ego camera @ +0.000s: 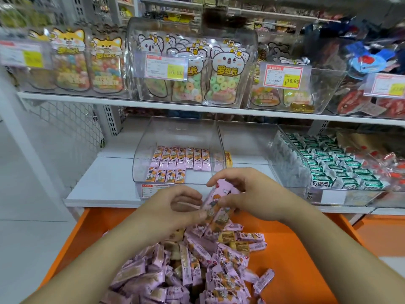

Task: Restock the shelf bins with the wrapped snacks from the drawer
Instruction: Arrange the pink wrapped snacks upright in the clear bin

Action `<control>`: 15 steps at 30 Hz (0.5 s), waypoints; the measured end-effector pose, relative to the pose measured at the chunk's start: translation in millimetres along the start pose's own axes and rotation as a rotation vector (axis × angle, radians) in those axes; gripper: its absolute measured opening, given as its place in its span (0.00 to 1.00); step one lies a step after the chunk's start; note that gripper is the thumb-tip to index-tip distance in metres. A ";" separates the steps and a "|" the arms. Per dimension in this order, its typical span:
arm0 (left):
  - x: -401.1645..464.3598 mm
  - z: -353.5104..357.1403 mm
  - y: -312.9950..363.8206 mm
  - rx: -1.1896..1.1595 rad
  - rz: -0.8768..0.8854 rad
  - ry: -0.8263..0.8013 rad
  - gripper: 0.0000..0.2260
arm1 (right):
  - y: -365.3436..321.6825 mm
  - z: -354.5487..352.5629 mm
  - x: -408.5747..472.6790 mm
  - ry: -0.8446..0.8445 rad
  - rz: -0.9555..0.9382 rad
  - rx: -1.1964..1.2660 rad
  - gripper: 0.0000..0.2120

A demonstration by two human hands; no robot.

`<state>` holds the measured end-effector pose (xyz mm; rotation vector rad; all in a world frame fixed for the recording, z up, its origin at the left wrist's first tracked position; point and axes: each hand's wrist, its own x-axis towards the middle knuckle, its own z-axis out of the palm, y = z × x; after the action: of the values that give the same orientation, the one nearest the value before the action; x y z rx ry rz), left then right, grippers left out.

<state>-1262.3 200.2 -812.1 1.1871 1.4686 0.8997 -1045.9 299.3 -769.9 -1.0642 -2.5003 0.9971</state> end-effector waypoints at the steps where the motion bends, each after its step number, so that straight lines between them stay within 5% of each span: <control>1: 2.2 -1.6 1.3 0.037 0.022 -0.011 0.20 | -2.5 2.0 4.7 -0.044 -0.014 -0.023 0.14; 5: 10.4 -1.8 4.6 0.147 0.047 -0.026 0.21 | -8.0 11.5 22.2 -0.063 0.033 0.004 0.18; 12: 43.9 -20.2 12.6 0.143 0.071 0.098 0.35 | -4.5 21.3 46.5 0.257 0.090 0.180 0.15; 15: 61.8 -27.7 23.6 0.121 0.137 0.028 0.33 | 3.1 17.5 54.3 0.285 0.066 0.269 0.14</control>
<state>-1285.0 266.9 -798.8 1.3831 1.4960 0.9331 -1090.5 330.7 -786.9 -1.1208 -2.0517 1.0780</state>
